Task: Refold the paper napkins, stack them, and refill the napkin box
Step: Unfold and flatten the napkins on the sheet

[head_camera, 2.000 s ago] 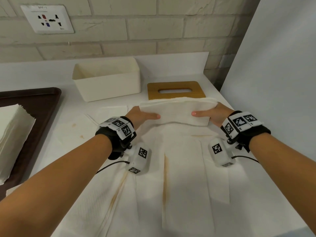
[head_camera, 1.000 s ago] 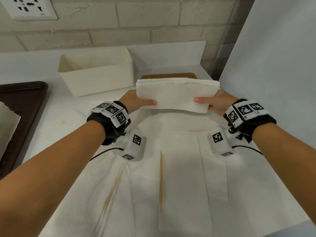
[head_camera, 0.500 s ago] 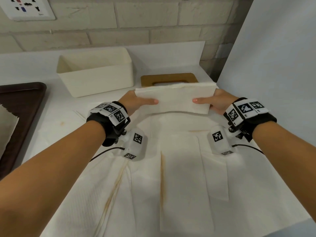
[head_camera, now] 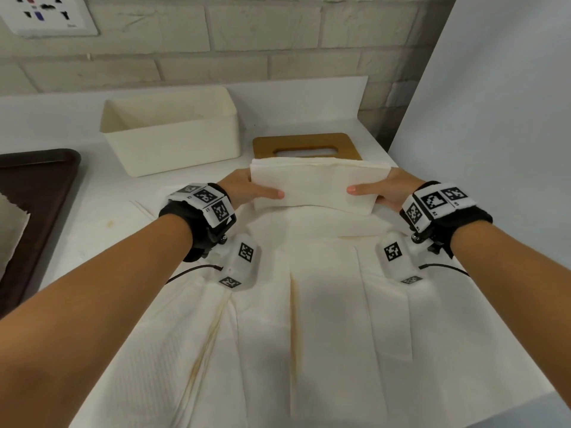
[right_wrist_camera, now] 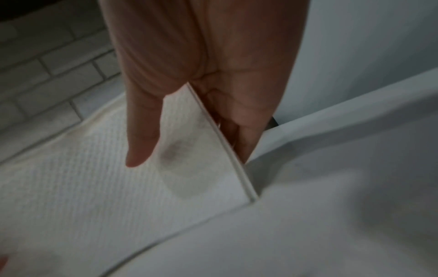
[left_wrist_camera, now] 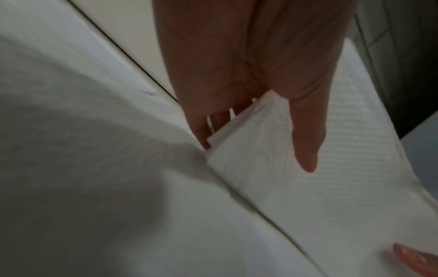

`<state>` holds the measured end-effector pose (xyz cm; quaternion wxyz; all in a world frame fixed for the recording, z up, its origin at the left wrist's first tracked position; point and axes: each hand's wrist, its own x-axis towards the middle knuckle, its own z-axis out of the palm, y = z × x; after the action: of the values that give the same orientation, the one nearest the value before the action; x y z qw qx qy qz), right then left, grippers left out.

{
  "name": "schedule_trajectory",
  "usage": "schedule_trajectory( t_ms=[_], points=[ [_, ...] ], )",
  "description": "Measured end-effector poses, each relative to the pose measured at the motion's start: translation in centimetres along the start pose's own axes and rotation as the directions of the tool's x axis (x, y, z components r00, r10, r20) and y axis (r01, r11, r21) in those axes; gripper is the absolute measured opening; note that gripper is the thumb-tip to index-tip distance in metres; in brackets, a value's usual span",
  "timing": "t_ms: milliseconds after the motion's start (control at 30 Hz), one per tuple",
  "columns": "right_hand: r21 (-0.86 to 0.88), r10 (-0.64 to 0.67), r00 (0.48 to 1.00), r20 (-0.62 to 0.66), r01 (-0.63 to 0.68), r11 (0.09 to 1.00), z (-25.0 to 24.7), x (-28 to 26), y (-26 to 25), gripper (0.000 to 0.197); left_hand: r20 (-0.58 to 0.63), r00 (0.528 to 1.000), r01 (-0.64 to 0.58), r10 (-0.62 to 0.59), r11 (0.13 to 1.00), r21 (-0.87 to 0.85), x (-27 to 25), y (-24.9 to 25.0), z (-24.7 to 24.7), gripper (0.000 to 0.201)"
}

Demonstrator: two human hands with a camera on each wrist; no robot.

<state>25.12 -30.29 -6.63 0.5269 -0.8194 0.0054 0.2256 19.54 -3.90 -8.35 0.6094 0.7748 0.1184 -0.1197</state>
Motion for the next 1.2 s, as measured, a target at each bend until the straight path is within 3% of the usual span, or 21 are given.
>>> schedule_trajectory(
  t_ms=[100, 233, 467, 567, 633, 733, 800, 900, 1067, 1200],
  points=[
    [0.042, 0.000, 1.000, -0.022, 0.001, 0.999, 0.1, -0.4, -0.3, 0.036, -0.057, 0.998, -0.007, 0.012, 0.996, 0.085, -0.4, 0.3, 0.3, 0.049],
    [0.215, -0.045, 0.997, -0.070, 0.059, 0.975, -0.1, -1.3, -1.6, 0.050, -0.165, 0.979, -0.130, 0.119, 0.990, -0.057, -1.7, 3.7, -0.2, 0.039],
    [0.127, -0.082, 0.997, -0.004, 0.082, 0.988, 0.0, -2.5, -1.9, 0.046, -0.158, 0.935, -0.352, 0.318, 0.889, -0.294, -4.0, 10.8, 1.4, 0.036],
    [-0.014, -0.096, 0.995, -0.001, 0.096, 0.995, 0.4, -2.2, -1.7, 0.050, -0.101, 0.943, -0.332, 0.317, 0.866, -0.374, -3.6, 10.7, 3.2, 0.045],
    [-0.098, -0.113, 0.994, 0.009, 0.113, 0.989, 1.2, -2.1, -1.7, 0.058, -0.059, 0.962, -0.267, 0.265, 0.884, -0.383, -3.2, 9.6, 4.4, 0.042],
    [-0.049, -0.140, 0.990, -0.009, 0.140, 0.989, 1.9, -2.0, -1.9, 0.066, -0.022, 0.980, -0.189, 0.195, 0.904, -0.383, -2.8, 8.0, 6.2, 0.046],
    [-0.007, -0.157, 0.987, -0.026, 0.157, 0.988, 2.0, -1.9, -2.1, 0.061, -0.042, 0.983, -0.179, 0.177, 0.901, -0.396, -2.8, 7.6, 6.9, 0.045],
    [0.071, -0.202, 0.976, -0.082, 0.208, 0.976, 1.8, -2.3, -3.1, 0.045, -0.073, 0.977, -0.211, 0.199, 0.877, -0.432, -2.9, 8.1, 7.3, 0.042],
    [0.143, -0.279, 0.956, -0.095, 0.290, 0.946, 0.9, -2.8, -4.5, 0.041, -0.083, 0.967, -0.250, 0.239, 0.851, -0.462, -3.0, 9.4, 6.7, 0.048],
    [0.110, -0.268, 0.959, -0.093, 0.278, 0.954, 1.2, -2.8, -4.1, 0.043, -0.072, 0.969, -0.244, 0.236, 0.876, -0.416, -2.6, 8.4, 7.1, 0.048]
  ],
)
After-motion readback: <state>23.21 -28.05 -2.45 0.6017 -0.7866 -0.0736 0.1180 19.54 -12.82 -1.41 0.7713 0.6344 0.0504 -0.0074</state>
